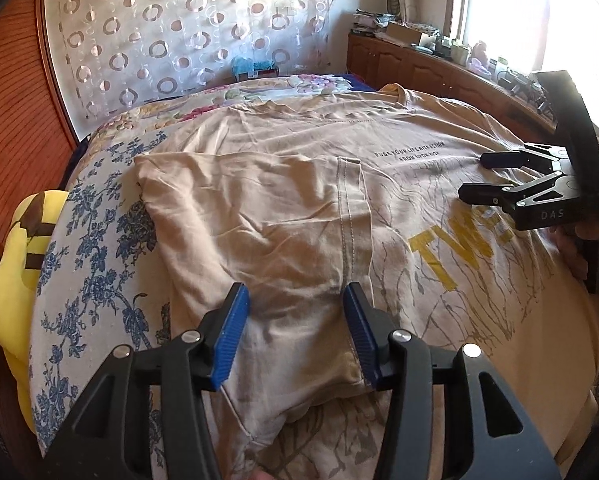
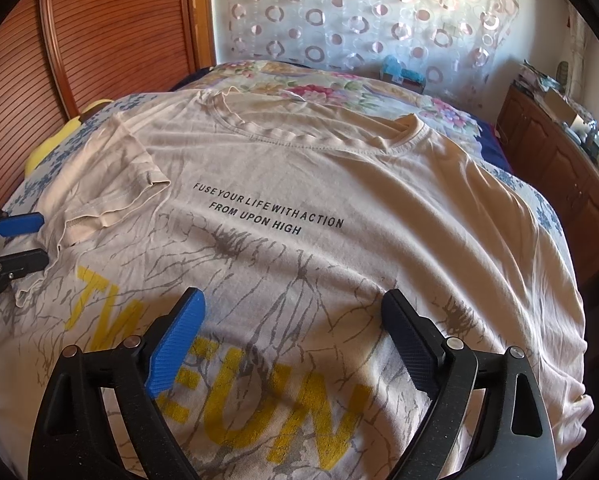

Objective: Fold small clothes

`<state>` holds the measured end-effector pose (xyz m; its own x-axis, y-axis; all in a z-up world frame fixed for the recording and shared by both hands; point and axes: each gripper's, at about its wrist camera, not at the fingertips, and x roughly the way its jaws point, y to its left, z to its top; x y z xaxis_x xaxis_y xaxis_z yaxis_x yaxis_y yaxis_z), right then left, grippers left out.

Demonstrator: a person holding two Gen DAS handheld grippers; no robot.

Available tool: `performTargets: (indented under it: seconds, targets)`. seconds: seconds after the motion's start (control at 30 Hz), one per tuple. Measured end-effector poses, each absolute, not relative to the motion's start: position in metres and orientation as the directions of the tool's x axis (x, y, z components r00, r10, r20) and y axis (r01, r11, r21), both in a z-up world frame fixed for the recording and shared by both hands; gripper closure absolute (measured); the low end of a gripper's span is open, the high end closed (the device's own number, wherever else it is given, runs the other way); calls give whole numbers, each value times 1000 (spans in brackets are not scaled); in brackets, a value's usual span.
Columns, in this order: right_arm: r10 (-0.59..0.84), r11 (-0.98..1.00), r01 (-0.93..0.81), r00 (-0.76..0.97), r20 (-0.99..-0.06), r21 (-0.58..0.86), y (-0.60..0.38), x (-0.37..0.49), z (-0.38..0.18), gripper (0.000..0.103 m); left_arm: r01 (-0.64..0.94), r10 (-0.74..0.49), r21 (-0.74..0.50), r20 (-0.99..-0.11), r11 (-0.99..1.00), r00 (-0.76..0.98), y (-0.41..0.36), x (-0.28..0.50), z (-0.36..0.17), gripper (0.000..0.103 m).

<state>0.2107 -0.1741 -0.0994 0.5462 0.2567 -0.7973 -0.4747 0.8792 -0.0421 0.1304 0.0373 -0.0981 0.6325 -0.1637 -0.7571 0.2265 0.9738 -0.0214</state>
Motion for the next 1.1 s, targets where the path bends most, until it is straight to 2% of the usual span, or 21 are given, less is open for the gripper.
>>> performTargets:
  seconds: [0.43, 0.67, 0.9, 1.1]
  targets:
    - [261, 877, -479, 542, -799, -38, -177, 211, -98, 11, 232, -182, -42, -758, 972, 626, 39, 133, -98, 52]
    - [291, 896, -443, 611, -736, -13, -218, 191, -70, 12, 233, -176, -33, -759, 972, 626, 38, 133, -98, 51]
    - [177, 955, -295, 676, -716, -42, -316, 178, -43, 12, 233, -174, -30, -760, 972, 627, 37, 134, -98, 50]
    - [61, 988, -146, 662, -747, -49, -400, 169, -52, 14, 233, -168, -23, -761, 972, 627, 35, 134, -97, 50]
